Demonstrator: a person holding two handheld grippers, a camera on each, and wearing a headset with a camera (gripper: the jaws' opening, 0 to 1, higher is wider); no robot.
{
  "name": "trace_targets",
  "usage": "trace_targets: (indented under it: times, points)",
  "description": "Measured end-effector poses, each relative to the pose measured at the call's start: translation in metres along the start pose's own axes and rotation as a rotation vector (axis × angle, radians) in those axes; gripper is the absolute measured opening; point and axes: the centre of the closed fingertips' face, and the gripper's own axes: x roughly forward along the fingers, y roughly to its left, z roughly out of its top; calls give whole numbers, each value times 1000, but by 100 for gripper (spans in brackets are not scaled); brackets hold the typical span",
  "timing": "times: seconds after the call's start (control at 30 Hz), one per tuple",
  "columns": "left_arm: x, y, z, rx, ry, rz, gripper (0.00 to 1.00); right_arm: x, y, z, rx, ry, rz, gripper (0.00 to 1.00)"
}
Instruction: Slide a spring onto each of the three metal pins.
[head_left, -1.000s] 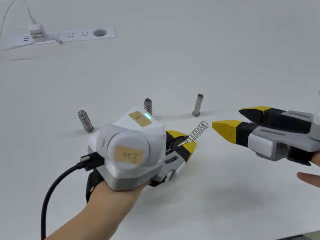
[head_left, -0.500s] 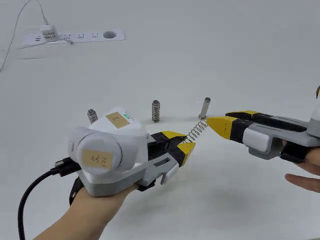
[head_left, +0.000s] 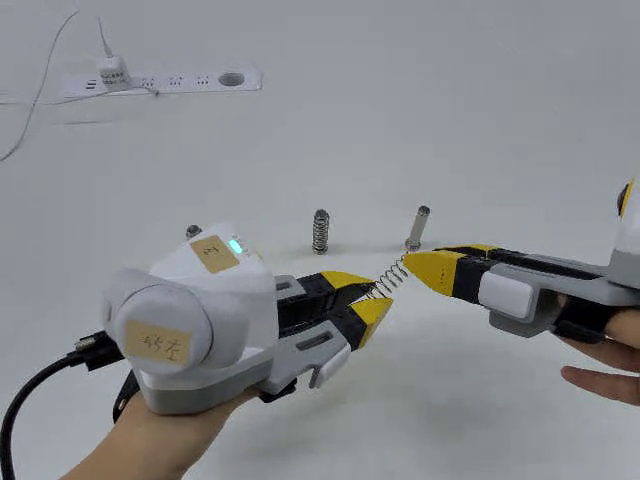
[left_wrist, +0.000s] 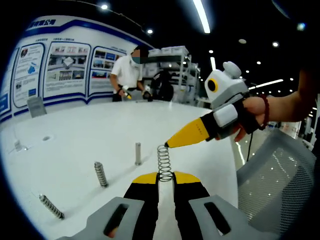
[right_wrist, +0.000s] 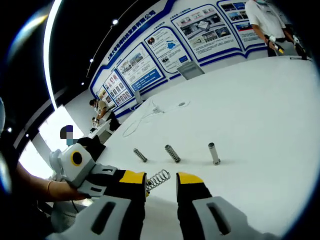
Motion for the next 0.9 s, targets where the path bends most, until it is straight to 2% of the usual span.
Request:
trace_targets:
  times: [0.37, 0.6, 0.9]
  points:
    - [-4, -5, 8, 12, -30, -23, 10, 2, 7, 5, 79, -23, 38, 20]
    - [-5, -7, 15, 15, -62, -29, 10, 2, 9, 6, 100, -23, 53, 17]
    - [-5, -6, 17, 17, -67, -32, 10, 3, 10, 8, 97, -24, 58, 14]
